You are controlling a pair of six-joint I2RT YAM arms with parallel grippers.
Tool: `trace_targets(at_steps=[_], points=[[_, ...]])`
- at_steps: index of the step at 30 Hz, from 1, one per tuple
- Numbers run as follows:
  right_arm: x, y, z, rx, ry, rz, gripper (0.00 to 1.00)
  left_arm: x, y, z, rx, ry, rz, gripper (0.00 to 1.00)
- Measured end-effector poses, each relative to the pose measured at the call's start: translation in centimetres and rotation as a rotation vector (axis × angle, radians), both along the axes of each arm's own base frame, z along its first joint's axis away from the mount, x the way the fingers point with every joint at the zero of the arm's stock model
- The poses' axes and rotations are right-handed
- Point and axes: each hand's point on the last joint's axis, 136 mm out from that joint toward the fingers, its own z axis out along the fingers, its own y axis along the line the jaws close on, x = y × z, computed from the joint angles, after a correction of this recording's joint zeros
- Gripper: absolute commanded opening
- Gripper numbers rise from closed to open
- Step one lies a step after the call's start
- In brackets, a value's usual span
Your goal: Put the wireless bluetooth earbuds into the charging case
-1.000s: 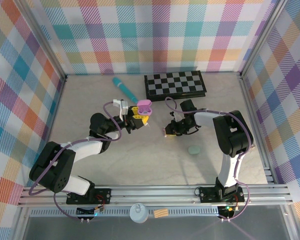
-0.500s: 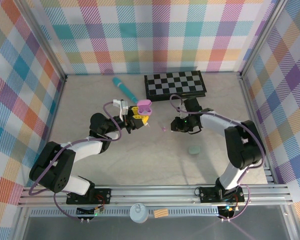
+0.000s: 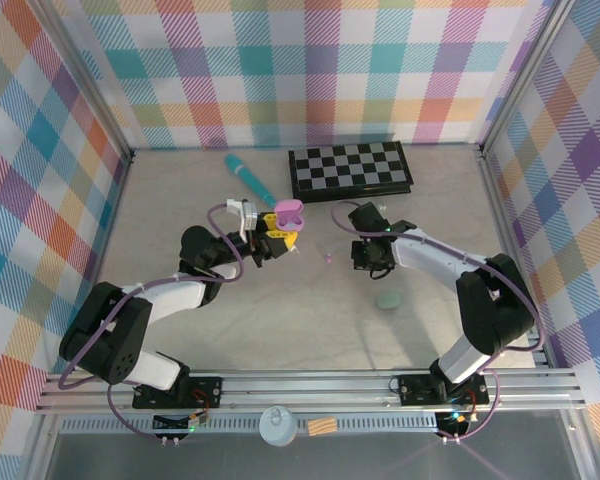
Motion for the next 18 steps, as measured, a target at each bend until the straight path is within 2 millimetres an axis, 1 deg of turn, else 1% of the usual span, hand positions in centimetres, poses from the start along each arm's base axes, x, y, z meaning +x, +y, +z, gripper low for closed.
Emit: trace_targets(at_steps=[3,10,14,18], points=[[0.1,-0.6,0.1,-0.037,-0.021,-0.042,0.19,0.2,-0.1,-0.3,0.004,0.008,-0.002,0.27],[0.4,-1.5,0.6,-0.075,-0.056,-0.084,0.18,0.5,-0.2,0.2,-0.002,-0.004,0.003,0.27],[0.3,-1.6,1.9,-0.06,-0.08,-0.086,0.18,0.9,-0.1,0.1,-0.001,-0.008,0.024,0.26],[0.0,-1.6,3.6,-0.035,-0.107,-0.08,0.19,1.6,0.0,-0.3,0.012,-0.023,0.066,0.26]])
